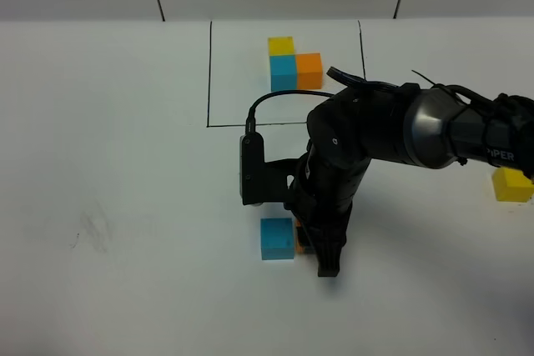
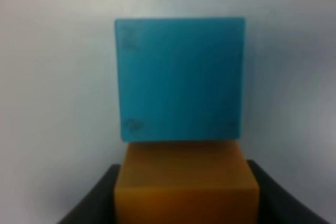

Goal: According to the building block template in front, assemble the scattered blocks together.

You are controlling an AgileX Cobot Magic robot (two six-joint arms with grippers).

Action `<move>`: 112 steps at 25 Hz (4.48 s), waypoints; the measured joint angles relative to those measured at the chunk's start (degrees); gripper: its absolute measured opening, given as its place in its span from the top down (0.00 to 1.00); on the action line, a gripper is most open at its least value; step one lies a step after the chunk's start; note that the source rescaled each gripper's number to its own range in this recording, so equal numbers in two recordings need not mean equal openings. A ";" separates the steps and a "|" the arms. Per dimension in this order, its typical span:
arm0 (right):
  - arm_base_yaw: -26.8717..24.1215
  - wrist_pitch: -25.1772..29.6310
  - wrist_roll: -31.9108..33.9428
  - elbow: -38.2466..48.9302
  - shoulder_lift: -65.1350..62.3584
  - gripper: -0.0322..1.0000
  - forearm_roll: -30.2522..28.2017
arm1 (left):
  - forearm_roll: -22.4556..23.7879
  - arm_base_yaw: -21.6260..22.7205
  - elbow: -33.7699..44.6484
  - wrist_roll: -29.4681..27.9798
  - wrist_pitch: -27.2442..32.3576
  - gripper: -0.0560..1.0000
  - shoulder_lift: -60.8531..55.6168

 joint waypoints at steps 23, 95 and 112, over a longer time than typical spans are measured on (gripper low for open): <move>0.00 -2.34 0.00 -0.22 4.06 0.94 1.85 | 0.06 0.00 0.00 0.00 0.00 0.40 0.00; -42.19 -7.00 59.64 10.15 -3.34 0.95 -14.12 | 0.12 0.00 0.00 0.00 0.00 0.40 0.00; -25.23 -0.08 74.58 0.75 -14.36 0.94 -11.02 | 0.12 0.00 0.00 0.00 0.00 0.40 0.00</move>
